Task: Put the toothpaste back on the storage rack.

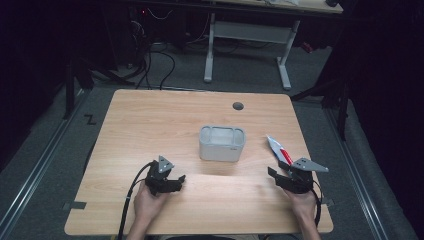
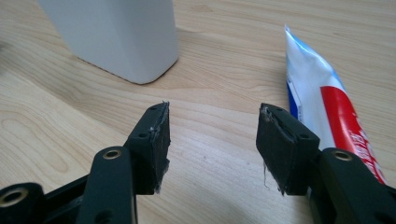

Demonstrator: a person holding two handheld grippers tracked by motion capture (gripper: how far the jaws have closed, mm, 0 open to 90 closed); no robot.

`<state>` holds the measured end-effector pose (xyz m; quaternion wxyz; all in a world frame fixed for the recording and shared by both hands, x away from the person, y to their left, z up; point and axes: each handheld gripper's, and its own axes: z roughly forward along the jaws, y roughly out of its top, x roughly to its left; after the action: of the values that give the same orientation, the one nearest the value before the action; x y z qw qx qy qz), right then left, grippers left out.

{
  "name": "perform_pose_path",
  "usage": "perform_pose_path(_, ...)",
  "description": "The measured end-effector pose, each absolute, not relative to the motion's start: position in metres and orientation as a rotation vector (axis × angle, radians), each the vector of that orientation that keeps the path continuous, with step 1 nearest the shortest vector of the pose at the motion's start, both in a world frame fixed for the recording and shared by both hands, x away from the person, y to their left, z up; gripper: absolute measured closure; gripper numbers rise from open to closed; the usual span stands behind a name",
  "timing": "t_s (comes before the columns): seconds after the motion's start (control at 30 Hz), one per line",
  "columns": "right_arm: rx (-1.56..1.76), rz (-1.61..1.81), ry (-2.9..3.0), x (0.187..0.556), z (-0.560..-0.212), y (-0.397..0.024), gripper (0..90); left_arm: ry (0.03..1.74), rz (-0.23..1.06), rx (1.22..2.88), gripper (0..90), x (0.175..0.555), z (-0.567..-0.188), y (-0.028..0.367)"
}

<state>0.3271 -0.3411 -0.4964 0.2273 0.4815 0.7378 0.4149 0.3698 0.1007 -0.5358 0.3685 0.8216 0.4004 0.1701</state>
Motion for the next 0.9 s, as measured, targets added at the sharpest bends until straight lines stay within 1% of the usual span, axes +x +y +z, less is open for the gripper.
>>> perform_pose_path(0.17,1.358,1.195,2.017,0.327,-0.491,-0.353,46.2,1.028,0.437,2.109,24.6,0.370,-0.536,0.101)
perform_pose_path(0.4,1.379,1.179,2.008,0.330,-0.489,-0.363,46.8,1.028,0.437,2.109,24.6,0.370,-0.536,0.101)
perform_pose_path(0.47,1.386,1.179,2.010,0.331,-0.489,-0.365,45.7,1.029,0.438,2.109,24.6,0.370,-0.536,0.101)
perform_pose_path(0.53,1.389,1.187,2.005,0.332,-0.488,-0.368,42.0,1.030,0.439,2.109,24.6,0.370,-0.536,0.101)
perform_pose_path(0.9,1.425,1.084,1.972,0.345,-0.472,-0.380,43.1,1.035,0.442,2.109,24.1,0.370,-0.536,0.100)
